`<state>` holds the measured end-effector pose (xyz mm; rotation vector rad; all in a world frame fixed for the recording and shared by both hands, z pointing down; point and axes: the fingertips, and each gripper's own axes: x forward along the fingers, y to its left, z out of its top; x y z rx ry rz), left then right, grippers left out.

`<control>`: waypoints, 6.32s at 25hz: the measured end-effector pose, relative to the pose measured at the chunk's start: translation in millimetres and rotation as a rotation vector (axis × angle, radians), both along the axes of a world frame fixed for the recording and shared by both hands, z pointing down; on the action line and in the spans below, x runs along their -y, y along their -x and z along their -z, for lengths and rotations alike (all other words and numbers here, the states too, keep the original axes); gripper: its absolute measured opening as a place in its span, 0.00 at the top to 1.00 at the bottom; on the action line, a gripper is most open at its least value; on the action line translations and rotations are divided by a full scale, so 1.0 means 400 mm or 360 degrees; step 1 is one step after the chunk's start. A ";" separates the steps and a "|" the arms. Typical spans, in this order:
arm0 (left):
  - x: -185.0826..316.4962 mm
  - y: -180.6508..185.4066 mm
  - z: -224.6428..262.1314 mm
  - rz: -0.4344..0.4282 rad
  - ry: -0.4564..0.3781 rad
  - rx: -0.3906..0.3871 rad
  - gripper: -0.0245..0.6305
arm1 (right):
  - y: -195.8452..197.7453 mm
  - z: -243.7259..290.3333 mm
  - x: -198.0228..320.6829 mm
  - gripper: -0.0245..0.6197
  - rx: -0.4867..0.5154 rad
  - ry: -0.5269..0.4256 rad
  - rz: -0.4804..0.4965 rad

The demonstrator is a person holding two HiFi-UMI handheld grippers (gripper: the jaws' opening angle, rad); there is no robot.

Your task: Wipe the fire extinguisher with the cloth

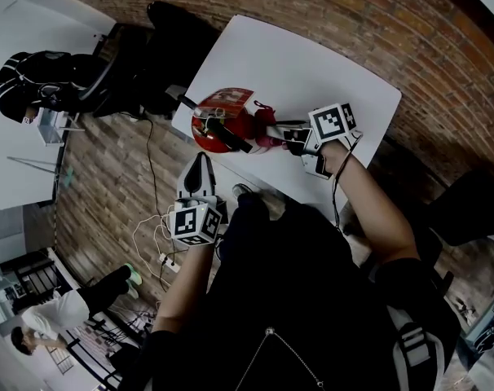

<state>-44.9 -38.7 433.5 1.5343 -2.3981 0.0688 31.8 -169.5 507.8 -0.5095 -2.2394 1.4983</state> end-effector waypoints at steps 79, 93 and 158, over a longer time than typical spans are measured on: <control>-0.198 -0.027 -0.073 0.0120 0.0131 -0.0052 0.92 | -0.050 -0.707 -0.037 0.80 -0.0654 0.0077 -0.0472; -0.212 -0.023 -0.083 0.0127 0.0126 -0.0085 0.92 | -0.022 -0.713 -0.059 0.80 -0.0570 0.0285 -0.0654; -0.074 -0.078 -0.059 -0.0110 0.0169 -0.0009 0.92 | -0.024 -0.176 -0.042 0.80 -0.0034 0.0371 -0.0584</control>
